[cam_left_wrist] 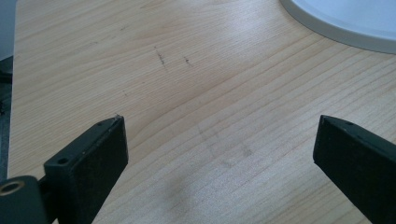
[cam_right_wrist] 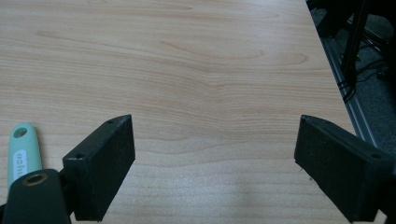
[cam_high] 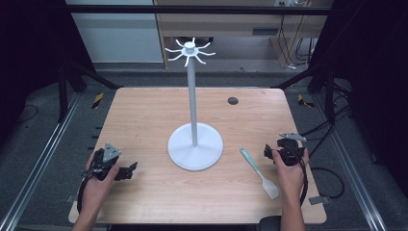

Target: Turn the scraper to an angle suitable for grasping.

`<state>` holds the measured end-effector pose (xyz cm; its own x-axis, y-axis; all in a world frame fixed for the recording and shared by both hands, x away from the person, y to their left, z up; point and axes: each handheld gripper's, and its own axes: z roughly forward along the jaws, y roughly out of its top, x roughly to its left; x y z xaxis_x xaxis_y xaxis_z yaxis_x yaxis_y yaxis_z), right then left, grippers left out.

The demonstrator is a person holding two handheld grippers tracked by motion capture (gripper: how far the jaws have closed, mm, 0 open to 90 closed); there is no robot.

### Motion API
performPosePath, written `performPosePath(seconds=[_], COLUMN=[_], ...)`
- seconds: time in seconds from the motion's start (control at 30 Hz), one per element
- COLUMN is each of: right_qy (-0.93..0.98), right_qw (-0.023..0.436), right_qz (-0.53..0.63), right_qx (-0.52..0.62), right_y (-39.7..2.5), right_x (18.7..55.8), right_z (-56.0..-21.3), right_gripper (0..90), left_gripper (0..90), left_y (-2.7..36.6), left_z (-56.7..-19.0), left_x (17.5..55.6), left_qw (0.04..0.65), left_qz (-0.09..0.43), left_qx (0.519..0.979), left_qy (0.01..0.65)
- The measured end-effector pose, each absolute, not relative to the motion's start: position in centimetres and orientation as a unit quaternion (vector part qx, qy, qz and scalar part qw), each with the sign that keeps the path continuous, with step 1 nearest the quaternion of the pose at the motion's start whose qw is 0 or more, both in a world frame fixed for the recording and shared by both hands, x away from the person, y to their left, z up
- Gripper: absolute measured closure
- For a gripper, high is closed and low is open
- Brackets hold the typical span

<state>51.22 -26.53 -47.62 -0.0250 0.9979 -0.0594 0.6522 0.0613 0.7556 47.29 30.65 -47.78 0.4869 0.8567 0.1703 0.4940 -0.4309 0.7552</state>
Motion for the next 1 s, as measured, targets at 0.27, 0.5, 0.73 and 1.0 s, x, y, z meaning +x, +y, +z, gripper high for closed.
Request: performPosePath(seconds=[0.27,0.5,0.73,1.0], right_qy=[0.671,0.693,0.713,0.724], right_qw=[0.309,0.311,0.297,0.289], right_qz=[0.285,0.28,0.276,0.279], right_qx=[0.61,0.588,0.572,0.561], right_y=[-25.6,-23.6,-22.4,-21.9], right_x=[51.2,51.3,51.5,51.5], right_z=[-47.3,-46.8,-46.7,-46.7], right_gripper=[13.6,23.9,37.0,59.3], left_gripper=[2.9,2.9,2.9,2.9], left_y=[30.5,30.5,30.4,30.4], left_z=[-47.8,-47.8,-47.9,-47.9], left_x=[47.3,47.3,47.3,47.3], left_qw=[0.323,0.321,0.32,0.318], left_qz=[0.279,0.278,0.277,0.276], left_qx=[0.8,0.802,0.804,0.805], left_qy=[0.421,0.42,0.418,0.417])
